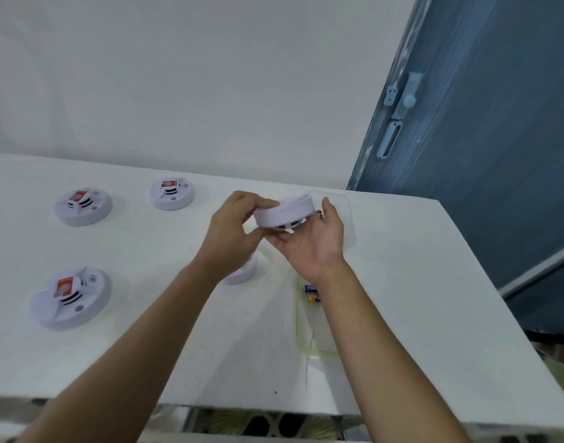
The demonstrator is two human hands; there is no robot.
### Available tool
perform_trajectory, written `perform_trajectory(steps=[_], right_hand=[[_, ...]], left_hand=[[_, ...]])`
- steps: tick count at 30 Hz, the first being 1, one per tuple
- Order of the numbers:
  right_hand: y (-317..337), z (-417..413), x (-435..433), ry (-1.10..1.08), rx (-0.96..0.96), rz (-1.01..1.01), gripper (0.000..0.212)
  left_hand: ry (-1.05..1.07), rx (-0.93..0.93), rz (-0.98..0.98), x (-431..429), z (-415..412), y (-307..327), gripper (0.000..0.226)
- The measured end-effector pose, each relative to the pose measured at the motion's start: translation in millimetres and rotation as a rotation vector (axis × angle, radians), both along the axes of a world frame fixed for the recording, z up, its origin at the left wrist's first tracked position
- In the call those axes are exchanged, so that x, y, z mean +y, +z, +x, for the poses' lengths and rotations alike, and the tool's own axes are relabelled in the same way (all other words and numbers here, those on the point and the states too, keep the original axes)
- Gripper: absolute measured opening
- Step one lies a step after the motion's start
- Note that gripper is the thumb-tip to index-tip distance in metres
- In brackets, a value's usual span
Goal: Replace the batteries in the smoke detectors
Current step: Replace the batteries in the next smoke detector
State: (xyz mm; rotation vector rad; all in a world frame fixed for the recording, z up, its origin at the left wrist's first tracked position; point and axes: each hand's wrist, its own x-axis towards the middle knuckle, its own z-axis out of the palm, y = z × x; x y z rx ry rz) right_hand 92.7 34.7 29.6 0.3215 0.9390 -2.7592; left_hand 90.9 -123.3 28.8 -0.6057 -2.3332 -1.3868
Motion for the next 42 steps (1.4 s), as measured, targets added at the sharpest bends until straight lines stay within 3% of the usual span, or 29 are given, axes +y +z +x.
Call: perform_trajectory(steps=[4,8,11,18,26,34,42], right_hand=[[-2,11,11,-0.001,0.018,-0.044,0.064],[-6,23,21,-0.030,0.035,-0.066,0.047],[-6,29,27,-0.062,0.066,-0.048,0.040],[-8,42,29,-0.171,0.095,0.067,0.030],[-7,53,31,-0.220,0.111,0.193,0.022],[-12,57,26,-0.307,0.187,0.267,0.033],[-17,57,22,-0.326,0.227,0.325,0.028]], left_hand=[[-0.022,0.120,-0.144,13,16,-3,0.039],[-0.128,0.065,-0.154,21,32,0,0.033],[-0.072,-0.030,-0.122,32,39,1,0.026],[0.081,-0.266,-0.042,57,49,8,0.058],[0.102,-0.360,0.001,68,53,10,0.059],[0.160,-0.361,0.004,73,62,12,0.060],[0.151,-0.409,0.064,69,67,11,0.056]])
